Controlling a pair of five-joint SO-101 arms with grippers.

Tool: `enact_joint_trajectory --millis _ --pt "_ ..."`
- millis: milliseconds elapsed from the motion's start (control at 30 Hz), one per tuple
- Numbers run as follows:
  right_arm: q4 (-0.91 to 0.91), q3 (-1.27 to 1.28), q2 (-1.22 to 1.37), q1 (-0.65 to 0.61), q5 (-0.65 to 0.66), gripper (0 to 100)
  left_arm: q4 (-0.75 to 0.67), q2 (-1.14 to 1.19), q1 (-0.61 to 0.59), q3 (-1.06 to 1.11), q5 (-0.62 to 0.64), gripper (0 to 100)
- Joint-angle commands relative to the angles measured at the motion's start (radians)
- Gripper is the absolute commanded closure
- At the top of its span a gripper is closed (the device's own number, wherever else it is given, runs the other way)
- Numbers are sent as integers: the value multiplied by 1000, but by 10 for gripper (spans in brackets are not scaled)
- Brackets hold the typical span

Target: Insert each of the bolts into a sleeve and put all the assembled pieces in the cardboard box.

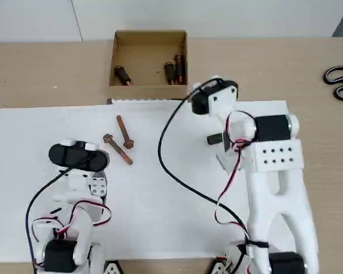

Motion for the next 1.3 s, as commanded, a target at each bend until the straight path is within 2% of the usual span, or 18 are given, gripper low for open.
enact_joint_trajectory --millis 0,233,300,433,600,733,933,1000,1167,1267 --pt "1 63 -76 25 -12 995 75 -2 -3 -117 -8 994" --pt "2 140 -145 96 -17 995 150 72 -5 -292 -8 994" --pt "2 140 -165 125 -38 995 161 190 -5 -392 -2 994" --pt "4 141 -189 160 -112 995 190 519 2 -662 92 994" --pt "1 198 -194 174 -181 995 308 927 0 -981 170 994" --pt "-2 273 -196 179 -238 995 387 1183 2 -1162 284 994" --pt "-1 270 -275 282 -244 995 385 1511 2 -1241 445 994" --pt "-1 270 -300 305 -244 995 384 1608 2 -1241 537 994" --pt "-2 270 -326 344 -244 995 368 1765 -5 -1280 858 993" --pt "-2 270 -332 351 -244 995 367 1794 15 -1333 867 993"
